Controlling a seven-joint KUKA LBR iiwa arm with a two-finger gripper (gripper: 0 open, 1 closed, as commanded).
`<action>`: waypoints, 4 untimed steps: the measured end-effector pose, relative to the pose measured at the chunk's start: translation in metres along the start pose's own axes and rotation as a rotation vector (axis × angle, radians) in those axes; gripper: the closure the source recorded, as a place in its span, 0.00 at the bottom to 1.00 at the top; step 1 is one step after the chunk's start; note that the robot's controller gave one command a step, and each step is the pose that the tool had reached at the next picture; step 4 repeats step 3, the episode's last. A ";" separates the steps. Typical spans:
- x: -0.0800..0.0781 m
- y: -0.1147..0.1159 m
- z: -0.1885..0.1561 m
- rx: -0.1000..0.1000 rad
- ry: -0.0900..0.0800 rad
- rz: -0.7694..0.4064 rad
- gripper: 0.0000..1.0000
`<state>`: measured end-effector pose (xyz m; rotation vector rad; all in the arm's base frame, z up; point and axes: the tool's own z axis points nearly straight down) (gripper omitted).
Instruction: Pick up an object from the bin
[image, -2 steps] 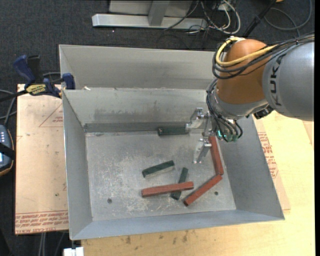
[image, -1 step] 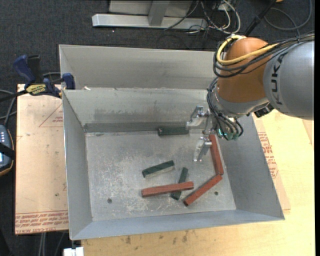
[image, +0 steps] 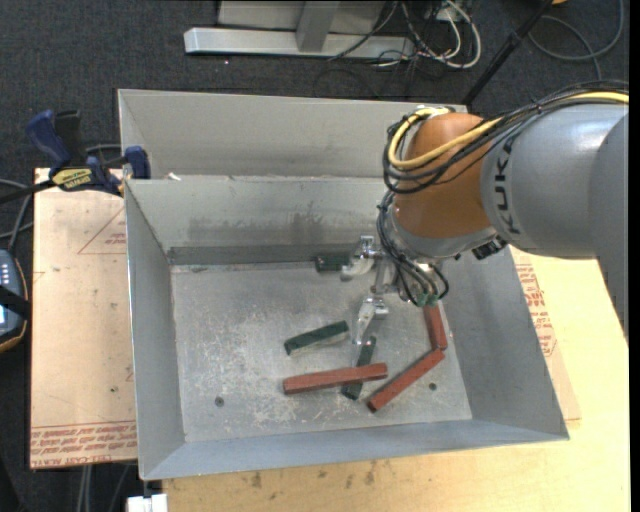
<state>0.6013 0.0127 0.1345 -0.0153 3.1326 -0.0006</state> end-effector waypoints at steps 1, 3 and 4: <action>-0.001 -0.004 0.055 -0.004 -0.009 -0.229 1.00; -0.006 -0.017 -0.132 0.000 -0.003 -0.326 1.00; -0.006 -0.017 -0.132 0.000 -0.003 -0.326 1.00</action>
Offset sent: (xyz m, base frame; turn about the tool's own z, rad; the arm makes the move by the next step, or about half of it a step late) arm 0.0000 0.0000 0.0000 0.0000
